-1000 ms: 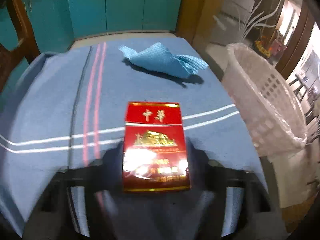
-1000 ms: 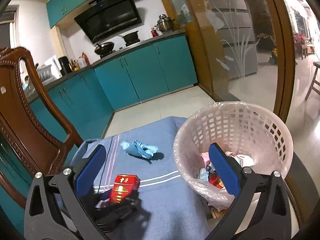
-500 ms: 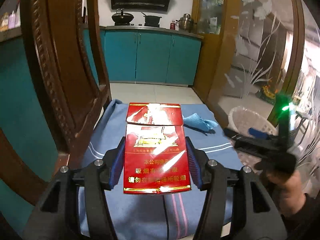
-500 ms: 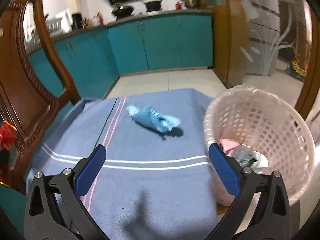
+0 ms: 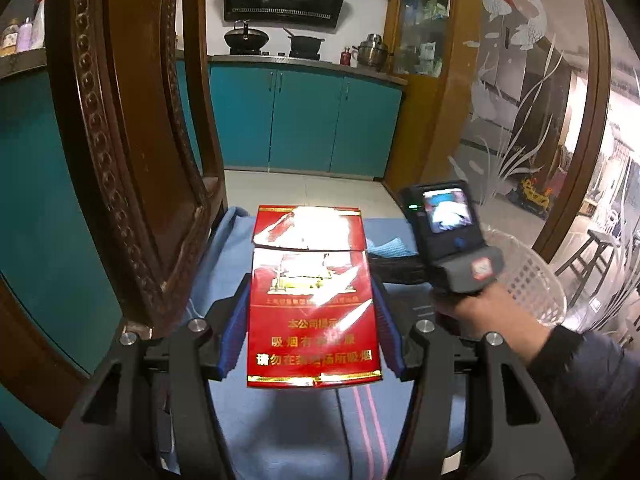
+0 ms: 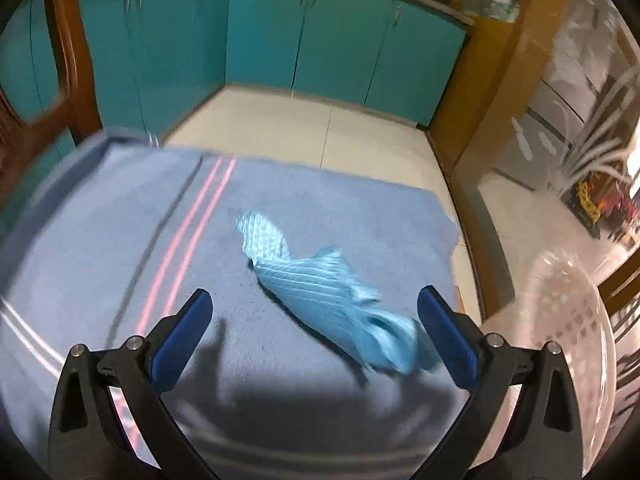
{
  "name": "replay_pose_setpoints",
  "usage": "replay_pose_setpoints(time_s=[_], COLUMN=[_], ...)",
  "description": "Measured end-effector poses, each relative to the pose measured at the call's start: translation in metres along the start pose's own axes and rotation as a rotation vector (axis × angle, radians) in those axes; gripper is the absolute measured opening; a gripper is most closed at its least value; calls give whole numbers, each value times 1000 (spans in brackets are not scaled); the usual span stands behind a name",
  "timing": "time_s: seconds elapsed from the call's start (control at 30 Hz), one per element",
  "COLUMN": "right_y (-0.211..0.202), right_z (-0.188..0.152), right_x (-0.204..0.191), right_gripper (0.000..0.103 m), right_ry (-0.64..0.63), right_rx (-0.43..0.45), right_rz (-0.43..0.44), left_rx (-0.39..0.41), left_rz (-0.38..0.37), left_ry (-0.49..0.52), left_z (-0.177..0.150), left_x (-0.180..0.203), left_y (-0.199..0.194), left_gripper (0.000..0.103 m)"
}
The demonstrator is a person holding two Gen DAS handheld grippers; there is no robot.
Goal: Collect trash
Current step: 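Grasp the blue cloth with the right gripper while the left holds the cigarette pack, then carry the blue cloth over the wastebasket and open the right gripper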
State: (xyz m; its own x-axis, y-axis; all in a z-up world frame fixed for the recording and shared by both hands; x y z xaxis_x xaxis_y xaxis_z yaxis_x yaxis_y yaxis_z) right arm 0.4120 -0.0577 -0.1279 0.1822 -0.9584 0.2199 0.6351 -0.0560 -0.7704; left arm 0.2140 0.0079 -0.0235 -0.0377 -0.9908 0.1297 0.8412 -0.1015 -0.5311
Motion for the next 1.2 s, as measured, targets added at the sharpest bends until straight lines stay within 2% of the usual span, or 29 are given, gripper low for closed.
replay_pose_setpoints(time_s=[0.07, 0.13, 0.17, 0.4, 0.5, 0.57, 0.63, 0.8, 1.2], right_y=[7, -6, -15, -155, -191, -198, -195, -196, -198], right_z=[-9, -14, -17, -60, -83, -102, -110, -106, -108], right_x=[-6, -1, -1, 17, 30, 37, 38, 33, 26], right_gripper=[55, 14, 10, 9, 10, 10, 10, 10, 10], right_ry=[-18, 32, 58, 214, 288, 333, 326, 303, 287], right_rx=[-38, -40, -29, 143, 178, 183, 181, 189, 185], right_rz=[19, 25, 51, 262, 311, 325, 302, 308, 332], left_rx=[-8, -17, -17, -31, -35, -33, -31, -30, -46], left_rz=[-1, -1, -3, -4, -5, -7, -4, 7, 18], left_ry=[-4, -5, -7, 14, 23, 19, 19, 47, 48], left_z=[0, 0, 0, -5, -9, -10, -12, -18, -21], left_x=[-2, -2, -2, 7, 10, 12, 15, 25, 19], left_y=[3, 4, 5, 6, 6, 5, 4, 3, 7], left_gripper=[57, 57, 57, 57, 57, 57, 57, 57, 57])
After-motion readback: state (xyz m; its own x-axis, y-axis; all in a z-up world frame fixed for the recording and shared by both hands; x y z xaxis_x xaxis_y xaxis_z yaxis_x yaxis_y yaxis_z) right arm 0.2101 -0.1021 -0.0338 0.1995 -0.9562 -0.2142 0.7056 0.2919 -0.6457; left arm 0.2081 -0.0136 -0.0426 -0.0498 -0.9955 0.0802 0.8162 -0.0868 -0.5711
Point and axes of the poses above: each gripper's, at about its wrist camera, not at the fingertips, and y roughly the way its jaws point, x to its right, z to its top, the point moved 10 cm from there along y, roughly the way its jaws point, and after that the axes turned 2 degrees about -z, right-handed, at the moved point
